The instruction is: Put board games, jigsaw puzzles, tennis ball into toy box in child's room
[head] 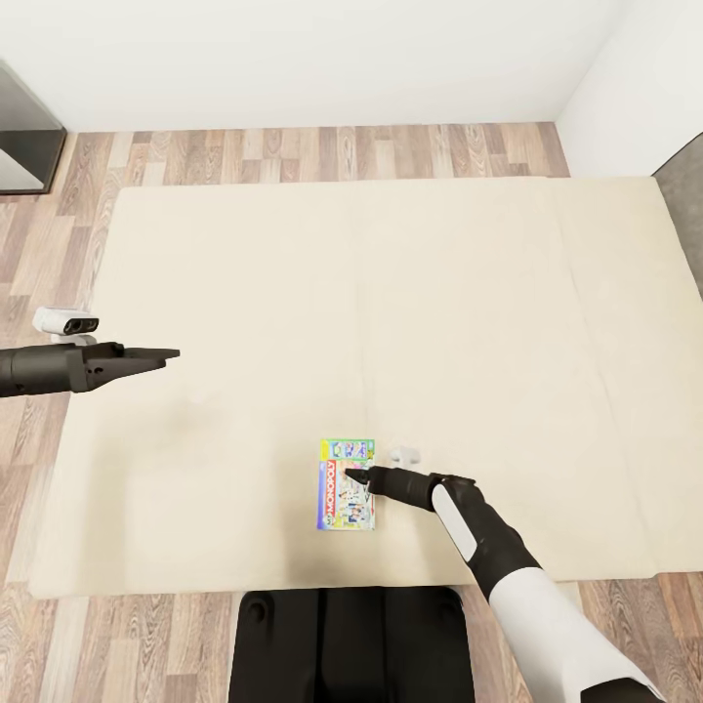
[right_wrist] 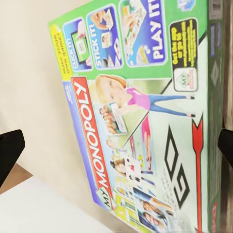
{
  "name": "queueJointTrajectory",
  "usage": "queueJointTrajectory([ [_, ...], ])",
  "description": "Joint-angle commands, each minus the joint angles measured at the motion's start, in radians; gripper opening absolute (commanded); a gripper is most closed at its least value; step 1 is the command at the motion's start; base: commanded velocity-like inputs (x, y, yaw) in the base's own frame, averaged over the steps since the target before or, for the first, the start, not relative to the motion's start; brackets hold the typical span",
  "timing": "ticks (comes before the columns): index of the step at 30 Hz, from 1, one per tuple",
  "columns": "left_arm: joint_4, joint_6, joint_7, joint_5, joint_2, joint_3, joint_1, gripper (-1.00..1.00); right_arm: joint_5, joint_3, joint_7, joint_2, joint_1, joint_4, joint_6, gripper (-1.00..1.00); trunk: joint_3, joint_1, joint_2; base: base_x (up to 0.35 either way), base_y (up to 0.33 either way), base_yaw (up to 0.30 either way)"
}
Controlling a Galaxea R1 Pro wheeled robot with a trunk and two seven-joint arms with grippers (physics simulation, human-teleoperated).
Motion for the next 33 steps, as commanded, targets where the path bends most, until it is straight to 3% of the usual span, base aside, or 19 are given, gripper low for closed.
queueJointTrajectory([
  [1,0.0,0.011,-0.004,0.0,0.001,0.0,0.0,1.0,-0.004,0.0,-0.002,0.0,0.0,0.0,0.006,1.0,-0.001,0.001,-0.001,0.0,0.0,0.0],
  [33,0.0,0.011,-0.005,0.0,0.001,0.001,0.0,1.0,-0.004,0.0,-0.01,-0.003,0.0,0.006,-0.003,1.0,-0.001,0.001,-0.001,0.0,0.018,0.0],
])
